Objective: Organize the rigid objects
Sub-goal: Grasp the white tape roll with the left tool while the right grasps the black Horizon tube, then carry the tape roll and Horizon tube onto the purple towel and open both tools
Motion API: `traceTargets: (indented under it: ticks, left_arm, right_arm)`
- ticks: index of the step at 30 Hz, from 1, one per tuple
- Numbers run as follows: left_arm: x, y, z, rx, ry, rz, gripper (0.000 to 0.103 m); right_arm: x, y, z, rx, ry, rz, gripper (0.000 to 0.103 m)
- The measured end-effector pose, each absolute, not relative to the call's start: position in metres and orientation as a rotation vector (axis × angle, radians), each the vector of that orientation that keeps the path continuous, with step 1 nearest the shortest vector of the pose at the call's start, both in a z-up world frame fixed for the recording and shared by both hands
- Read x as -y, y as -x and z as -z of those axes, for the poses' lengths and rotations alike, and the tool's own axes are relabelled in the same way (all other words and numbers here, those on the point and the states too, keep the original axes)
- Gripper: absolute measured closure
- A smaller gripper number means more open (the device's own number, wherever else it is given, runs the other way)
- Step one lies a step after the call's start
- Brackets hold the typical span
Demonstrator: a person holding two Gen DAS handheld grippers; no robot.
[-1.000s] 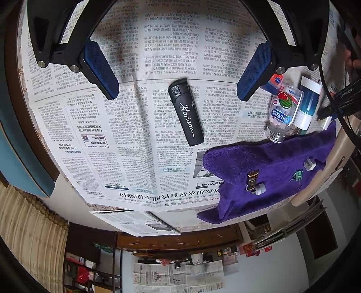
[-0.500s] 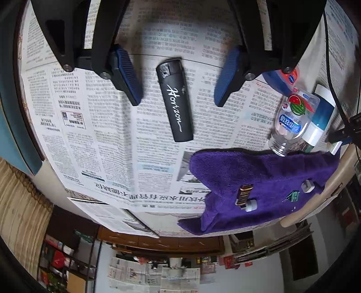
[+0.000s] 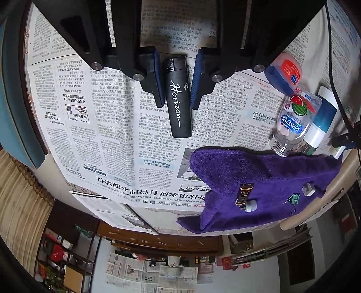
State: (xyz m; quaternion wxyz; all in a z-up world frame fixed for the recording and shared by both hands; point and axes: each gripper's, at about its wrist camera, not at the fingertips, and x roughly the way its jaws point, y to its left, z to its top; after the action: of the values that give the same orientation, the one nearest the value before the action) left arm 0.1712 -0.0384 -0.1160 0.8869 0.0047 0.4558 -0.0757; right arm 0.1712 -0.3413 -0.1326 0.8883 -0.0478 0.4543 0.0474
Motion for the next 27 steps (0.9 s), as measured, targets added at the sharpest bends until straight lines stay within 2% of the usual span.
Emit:
traceTargets:
  ticks: [27]
  left_arm:
    - [0.024,-0.177,0.071,-0.885,-0.027,0.134,0.073]
  right_arm:
    - [0.344,-0.167,0.107,-0.938,0.019,-0.119,0.081]
